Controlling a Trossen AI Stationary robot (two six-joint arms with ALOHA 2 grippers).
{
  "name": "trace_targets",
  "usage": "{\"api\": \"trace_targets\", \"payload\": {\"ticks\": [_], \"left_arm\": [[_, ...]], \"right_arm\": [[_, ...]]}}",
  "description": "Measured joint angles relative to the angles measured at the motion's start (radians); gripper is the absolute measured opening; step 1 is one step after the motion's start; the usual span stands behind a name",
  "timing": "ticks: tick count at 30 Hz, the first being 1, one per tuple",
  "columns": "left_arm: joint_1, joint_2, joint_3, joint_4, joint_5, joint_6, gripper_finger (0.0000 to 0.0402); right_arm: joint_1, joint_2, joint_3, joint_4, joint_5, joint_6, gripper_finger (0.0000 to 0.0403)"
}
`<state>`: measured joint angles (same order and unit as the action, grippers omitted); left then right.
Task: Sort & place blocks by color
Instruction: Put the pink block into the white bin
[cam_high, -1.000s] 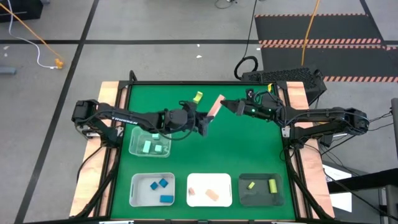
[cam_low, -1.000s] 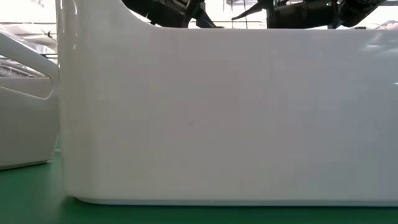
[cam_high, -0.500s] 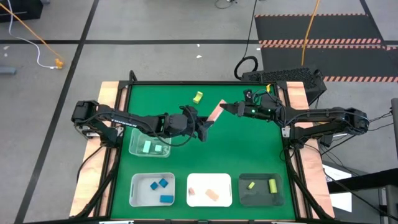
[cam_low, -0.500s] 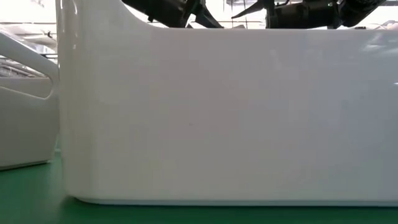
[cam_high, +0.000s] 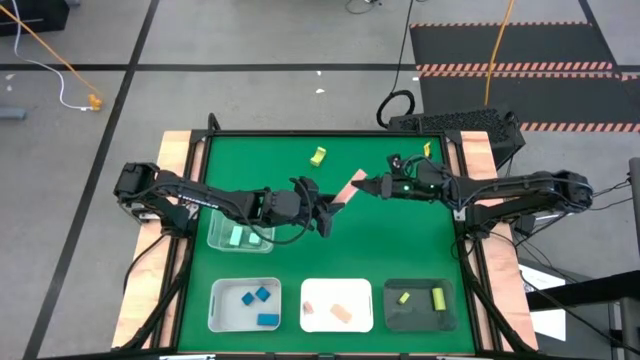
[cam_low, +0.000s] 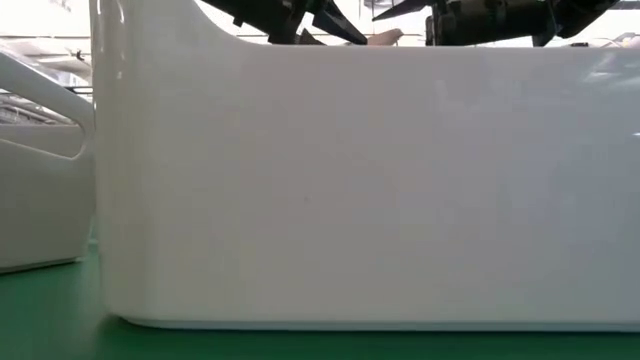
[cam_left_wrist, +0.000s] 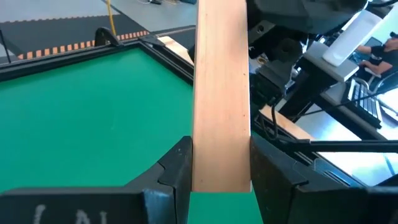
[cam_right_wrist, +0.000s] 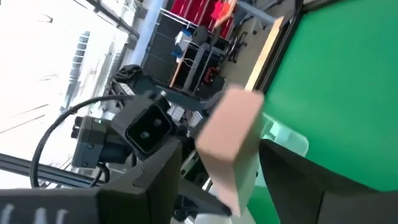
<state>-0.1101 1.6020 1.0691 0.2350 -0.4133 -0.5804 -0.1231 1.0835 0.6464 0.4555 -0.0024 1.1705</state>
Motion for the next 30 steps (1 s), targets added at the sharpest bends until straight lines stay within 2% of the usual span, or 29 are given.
{"api": "trace_targets", "payload": {"ticks": [3, 5, 10, 16, 18, 21, 25, 30], "left_arm": [[0.001, 0.0, 0.0, 0.0, 0.0, 0.01, 0.0127], [0.003, 0.0, 0.0, 0.0, 0.0, 0.028, 0.0127], [0.005, 0.0, -0.002, -0.024, -0.025, 0.065, 0.0127], [-0.002, 0.0, -0.003, -0.047, -0.032, 0.041, 0.013], [-0.003, 0.0, -0.003, -0.045, -0.016, 0.014, 0.0158], [-0.009, 0.0, 0.002, -0.028, 0.04, -0.033, 0.022], [-0.007, 0.0, 0.002, -0.035, 0.072, -0.094, 0.028], [0.004, 0.001, 0.002, -0.04, 0.106, -0.161, 0.0308]], "right_arm": [[0.018, 0.013, 0.0, -0.02, -0.001, 0.024, 0.0183], [0.028, 0.031, 0.0, -0.019, -0.002, 0.026, 0.0153], [0.04, 0.081, -0.001, -0.003, 0.022, 0.025, 0.0041], [0.032, 0.097, -0.002, 0.026, 0.019, 0.018, 0.0036], [0.025, 0.09, -0.003, 0.026, -0.014, 0.0, 0.0036], [0.005, 0.075, 0.001, 0.03, -0.059, -0.04, 0.0036], [-0.068, 0.058, 0.001, -0.018, -0.209, -0.09, 0.0036], [-0.119, 0.032, 0.001, -0.138, -0.388, -0.168, 0.0036]]}}
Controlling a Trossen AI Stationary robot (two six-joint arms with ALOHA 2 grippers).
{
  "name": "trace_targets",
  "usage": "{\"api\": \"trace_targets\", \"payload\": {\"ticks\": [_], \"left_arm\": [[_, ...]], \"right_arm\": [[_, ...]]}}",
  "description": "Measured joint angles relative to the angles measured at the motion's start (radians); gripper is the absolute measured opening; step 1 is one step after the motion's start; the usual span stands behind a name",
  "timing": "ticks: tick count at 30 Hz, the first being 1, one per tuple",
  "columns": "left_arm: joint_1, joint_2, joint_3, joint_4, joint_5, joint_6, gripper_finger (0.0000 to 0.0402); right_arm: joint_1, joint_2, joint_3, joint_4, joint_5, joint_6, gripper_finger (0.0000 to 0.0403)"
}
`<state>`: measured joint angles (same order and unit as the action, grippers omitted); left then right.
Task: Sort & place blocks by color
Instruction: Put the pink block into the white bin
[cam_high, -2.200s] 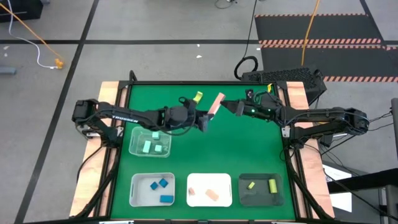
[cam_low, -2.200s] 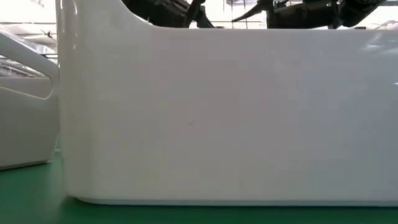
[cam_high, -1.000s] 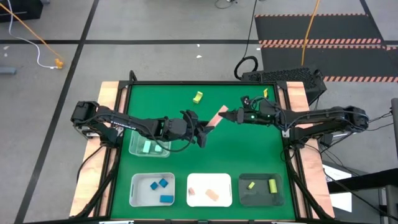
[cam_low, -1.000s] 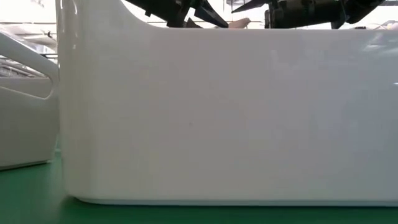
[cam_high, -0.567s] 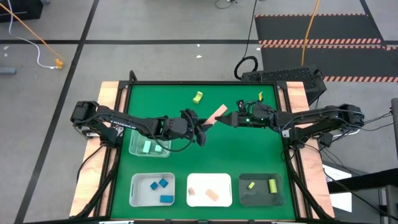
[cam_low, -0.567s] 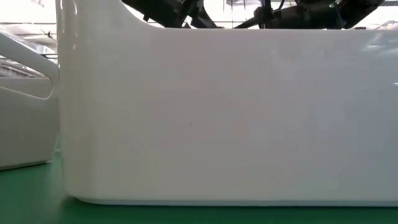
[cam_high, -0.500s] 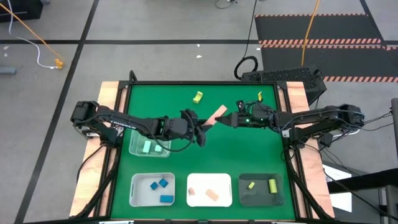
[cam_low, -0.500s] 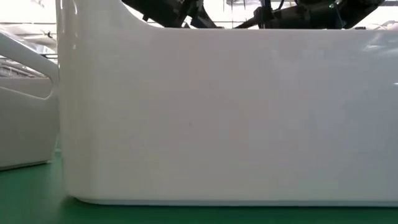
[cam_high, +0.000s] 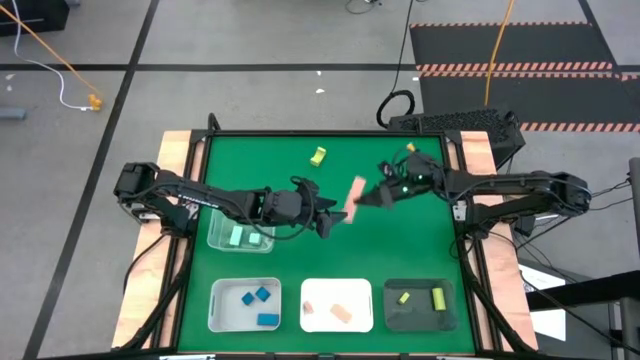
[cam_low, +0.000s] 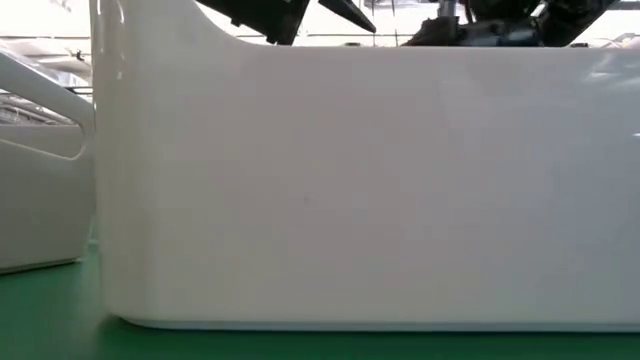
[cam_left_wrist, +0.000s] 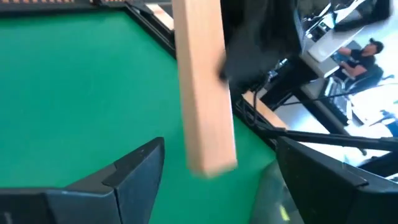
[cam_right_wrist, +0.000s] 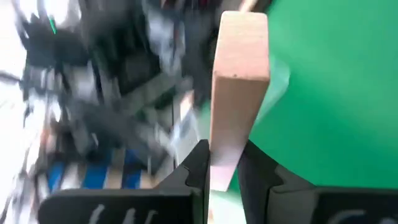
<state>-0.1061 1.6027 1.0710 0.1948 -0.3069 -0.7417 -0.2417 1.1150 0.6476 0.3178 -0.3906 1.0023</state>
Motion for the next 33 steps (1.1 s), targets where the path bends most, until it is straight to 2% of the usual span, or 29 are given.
{"api": "trace_targets", "payload": {"ticks": [2, 4, 7, 12, 17, 21, 26, 29, 33], "left_arm": [[0.002, 0.0, 0.0, -0.001, 0.004, -0.03, 0.0309], [0.009, 0.0, 0.0, -0.012, 0.003, -0.048, 0.0311], [0.021, 0.0, 0.0, -0.05, 0.001, -0.104, 0.0311], [0.04, 0.0, -0.001, -0.193, 0.003, -0.288, 0.0311], [0.049, 0.0, -0.002, -0.321, 0.066, -0.412, 0.0312], [0.045, 0.0, -0.002, -0.347, 0.113, -0.47, 0.0312], [0.026, 0.0, -0.002, -0.348, 0.177, -0.455, 0.0312], [0.002, 0.0, -0.002, -0.348, 0.214, -0.45, 0.0312], [-0.044, 0.0, -0.002, -0.348, 0.234, -0.445, 0.0312]], "right_arm": [[0.019, 0.002, -0.001, -0.046, -0.1, -0.041, 0.0036], [0.064, 0.002, -0.001, -0.069, -0.139, -0.07, 0.0036], [0.145, 0.002, -0.001, -0.084, -0.137, -0.113, 0.0036], [0.269, 0.002, -0.001, -0.021, -0.126, -0.172, 0.0036], [0.391, 0.026, 0.0, 0.011, 0.059, -0.243, 0.0036], [0.482, 0.114, 0.0, 0.069, 0.226, -0.248, 0.0036], [0.588, 0.268, 0.003, 0.255, 0.328, -0.226, 0.0036], [0.634, 0.351, 0.043, 0.293, 0.389, -0.193, 0.0036], [0.681, 0.45, 0.136, 0.285, 0.397, -0.21, 0.0036]]}}
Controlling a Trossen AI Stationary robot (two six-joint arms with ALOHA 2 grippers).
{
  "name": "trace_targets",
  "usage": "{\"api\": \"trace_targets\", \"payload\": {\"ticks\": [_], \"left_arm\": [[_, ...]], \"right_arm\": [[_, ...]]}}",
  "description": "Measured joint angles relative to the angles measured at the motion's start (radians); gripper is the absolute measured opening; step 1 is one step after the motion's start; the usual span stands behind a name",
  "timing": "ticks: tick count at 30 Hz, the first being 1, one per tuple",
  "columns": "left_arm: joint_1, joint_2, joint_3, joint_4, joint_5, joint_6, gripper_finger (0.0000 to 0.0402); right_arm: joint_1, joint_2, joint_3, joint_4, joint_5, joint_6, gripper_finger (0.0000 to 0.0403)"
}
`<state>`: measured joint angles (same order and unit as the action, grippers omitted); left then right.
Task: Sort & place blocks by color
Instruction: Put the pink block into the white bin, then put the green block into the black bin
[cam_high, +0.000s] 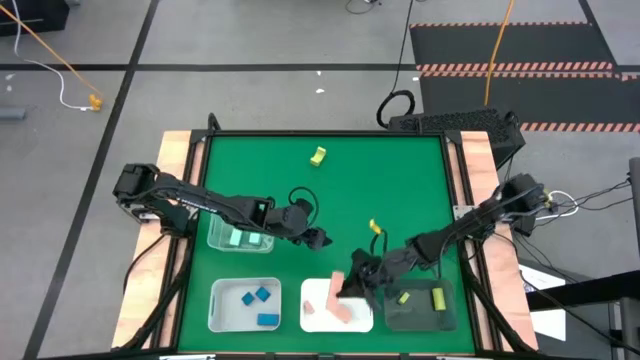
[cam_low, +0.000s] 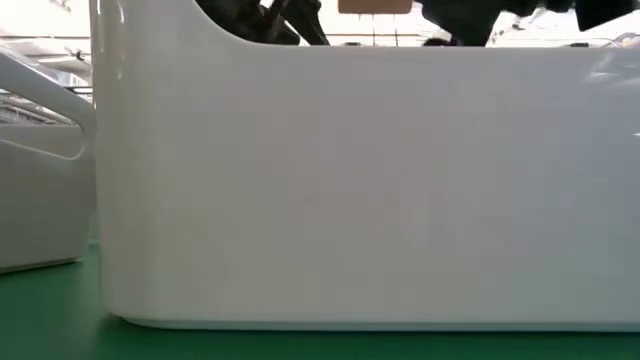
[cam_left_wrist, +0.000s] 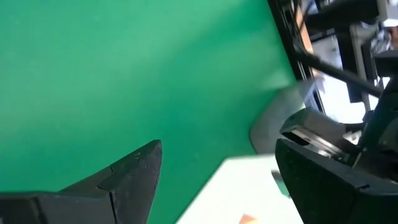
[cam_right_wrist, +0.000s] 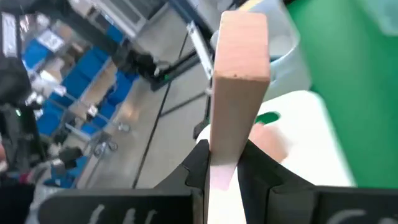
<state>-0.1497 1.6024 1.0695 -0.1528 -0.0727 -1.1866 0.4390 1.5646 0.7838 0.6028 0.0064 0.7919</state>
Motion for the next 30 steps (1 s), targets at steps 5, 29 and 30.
{"api": "trace_targets", "payload": {"ticks": [5, 29, 30], "left_arm": [[-0.049, 0.0, 0.0, -0.003, 0.002, 0.003, 0.0312], [-0.028, 0.0, -0.001, -0.08, -0.073, -0.02, 0.0312], [-0.023, 0.0, -0.001, -0.077, -0.08, -0.015, 0.0312]], "right_arm": [[0.028, 0.105, 0.109, -0.082, 0.0, -0.061, 0.0036], [0.003, 0.046, 0.142, -0.249, -0.113, -0.239, 0.0179], [-0.004, 0.024, 0.142, -0.259, -0.112, -0.259, 0.0179]]}}
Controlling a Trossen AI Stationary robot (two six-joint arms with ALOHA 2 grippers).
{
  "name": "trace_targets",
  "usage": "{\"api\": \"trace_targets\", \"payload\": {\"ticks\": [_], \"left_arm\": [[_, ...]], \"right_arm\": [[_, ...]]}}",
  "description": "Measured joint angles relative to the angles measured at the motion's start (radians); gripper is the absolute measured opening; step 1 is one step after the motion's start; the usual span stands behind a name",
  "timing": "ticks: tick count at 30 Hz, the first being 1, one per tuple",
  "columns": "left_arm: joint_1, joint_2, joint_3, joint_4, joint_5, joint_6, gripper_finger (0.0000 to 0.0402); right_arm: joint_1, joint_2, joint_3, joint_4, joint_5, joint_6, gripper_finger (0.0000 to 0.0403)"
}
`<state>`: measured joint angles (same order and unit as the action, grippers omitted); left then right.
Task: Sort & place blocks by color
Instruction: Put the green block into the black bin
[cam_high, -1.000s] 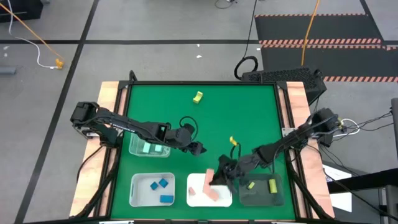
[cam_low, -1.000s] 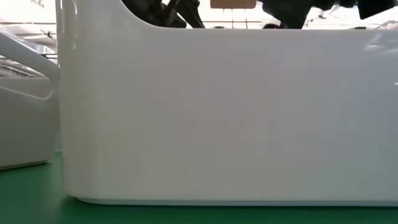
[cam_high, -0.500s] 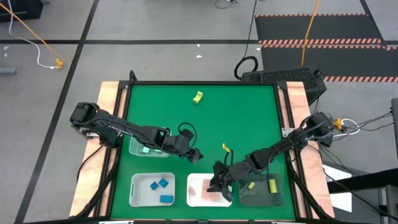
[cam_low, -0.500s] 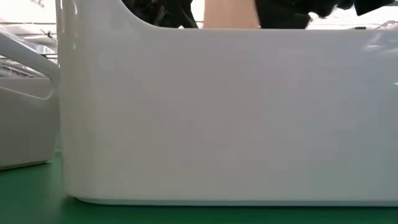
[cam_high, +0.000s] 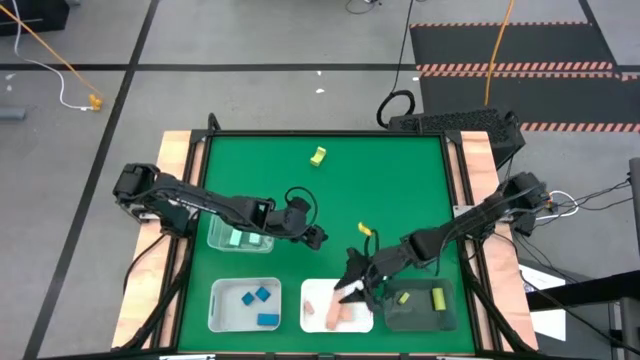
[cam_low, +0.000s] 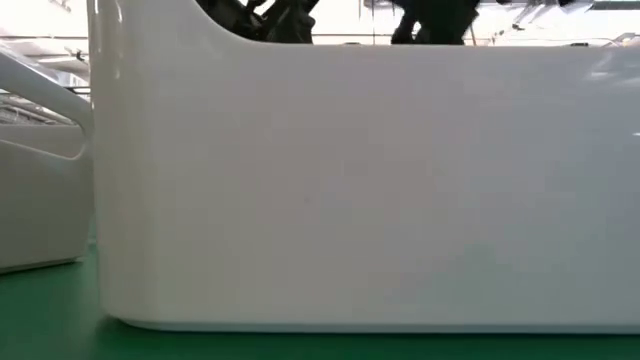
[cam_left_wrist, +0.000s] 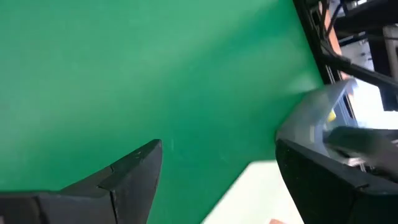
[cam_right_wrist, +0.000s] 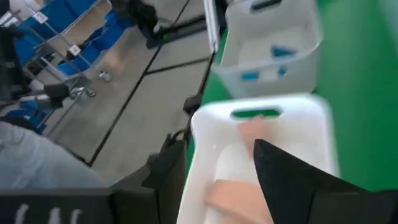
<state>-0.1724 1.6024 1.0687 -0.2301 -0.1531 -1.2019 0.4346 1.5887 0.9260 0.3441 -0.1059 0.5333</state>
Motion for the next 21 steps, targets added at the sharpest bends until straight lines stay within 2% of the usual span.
{"api": "trace_targets", "payload": {"ticks": [6, 12, 17, 21], "left_arm": [[0.041, 0.0, 0.0, 0.041, -0.097, 0.102, 0.0312], [0.095, 0.0, 0.0, 0.145, -0.244, 0.28, 0.0312], [0.159, 0.0, 0.0, 0.233, -0.338, 0.363, 0.0312], [0.227, 0.0, 0.0, 0.254, -0.286, 0.394, 0.0312]], "right_arm": [[-0.058, -0.175, 0.0, -0.123, -0.001, -0.121, 0.0175], [-0.117, -0.388, 0.0, -0.375, 0.026, -0.286, 0.0175], [-0.154, -0.53, 0.0, -0.583, 0.168, -0.378, 0.0175], [-0.178, -0.605, 0.0, -0.696, 0.352, -0.404, 0.0175]]}}
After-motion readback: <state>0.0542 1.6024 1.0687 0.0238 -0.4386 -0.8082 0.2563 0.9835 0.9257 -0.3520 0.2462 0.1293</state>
